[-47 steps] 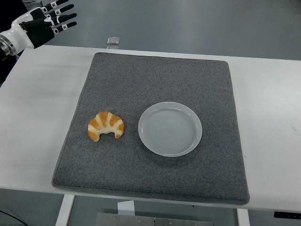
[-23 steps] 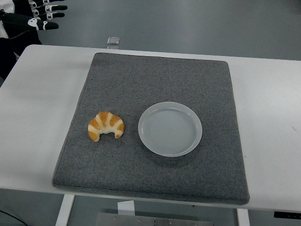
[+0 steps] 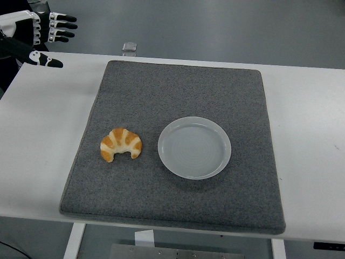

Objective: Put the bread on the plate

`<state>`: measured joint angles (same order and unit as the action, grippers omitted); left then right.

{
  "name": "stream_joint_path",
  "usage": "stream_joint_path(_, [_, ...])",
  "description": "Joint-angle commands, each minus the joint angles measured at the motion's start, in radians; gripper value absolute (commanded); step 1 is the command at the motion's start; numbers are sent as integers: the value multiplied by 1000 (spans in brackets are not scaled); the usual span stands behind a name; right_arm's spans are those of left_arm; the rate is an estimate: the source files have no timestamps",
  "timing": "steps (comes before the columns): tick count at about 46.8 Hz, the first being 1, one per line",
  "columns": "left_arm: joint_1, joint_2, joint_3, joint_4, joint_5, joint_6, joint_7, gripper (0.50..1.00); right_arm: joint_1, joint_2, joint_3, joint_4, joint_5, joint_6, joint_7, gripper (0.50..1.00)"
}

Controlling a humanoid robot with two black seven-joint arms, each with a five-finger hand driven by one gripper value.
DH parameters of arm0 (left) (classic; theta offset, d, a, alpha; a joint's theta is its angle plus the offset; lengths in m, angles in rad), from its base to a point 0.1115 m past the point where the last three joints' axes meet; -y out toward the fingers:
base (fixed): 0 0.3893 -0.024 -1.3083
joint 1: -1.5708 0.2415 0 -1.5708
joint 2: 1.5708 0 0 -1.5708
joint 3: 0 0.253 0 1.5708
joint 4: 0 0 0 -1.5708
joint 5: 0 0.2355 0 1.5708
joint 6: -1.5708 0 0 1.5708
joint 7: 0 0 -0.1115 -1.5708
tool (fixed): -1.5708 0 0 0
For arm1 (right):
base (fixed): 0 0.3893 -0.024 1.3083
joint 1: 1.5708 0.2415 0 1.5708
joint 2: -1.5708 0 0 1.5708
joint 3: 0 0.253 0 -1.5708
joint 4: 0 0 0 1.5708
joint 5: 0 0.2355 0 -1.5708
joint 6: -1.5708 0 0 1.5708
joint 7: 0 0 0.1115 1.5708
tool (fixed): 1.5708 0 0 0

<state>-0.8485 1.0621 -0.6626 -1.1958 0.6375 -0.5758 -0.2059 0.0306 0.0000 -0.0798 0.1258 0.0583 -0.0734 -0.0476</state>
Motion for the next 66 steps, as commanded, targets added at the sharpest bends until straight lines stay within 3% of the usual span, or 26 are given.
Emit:
stream_joint_path(1, [9,9,0,-34,51,4,-21,994,0,0,0,0,0,0,0,952])
stream_joint_path(12, [74,9,0,-151,93,54,-33,992,0,0,0,0,0,0,0,952])
stream_joint_path(23, [184,-4,4,-261,208,277,-53,996,0,0,0,0,0,0,0,952])
stream_joint_path(36, [252,-108,9,-274,375,375,-53,999,0,0,0,0,0,0,0,952])
stream_joint_path(44, [305,-194,11,-274,550,543,-52,996,0,0,0,0,0,0,0,954])
stream_joint_path(48, [328,-226,14,-271,625,593,-46,996,0,0,0,0,0,0,0,952])
stream_joint_path(66, [327,-261,29,-272,760,597,-33,996,0,0,0,0,0,0,0,952])
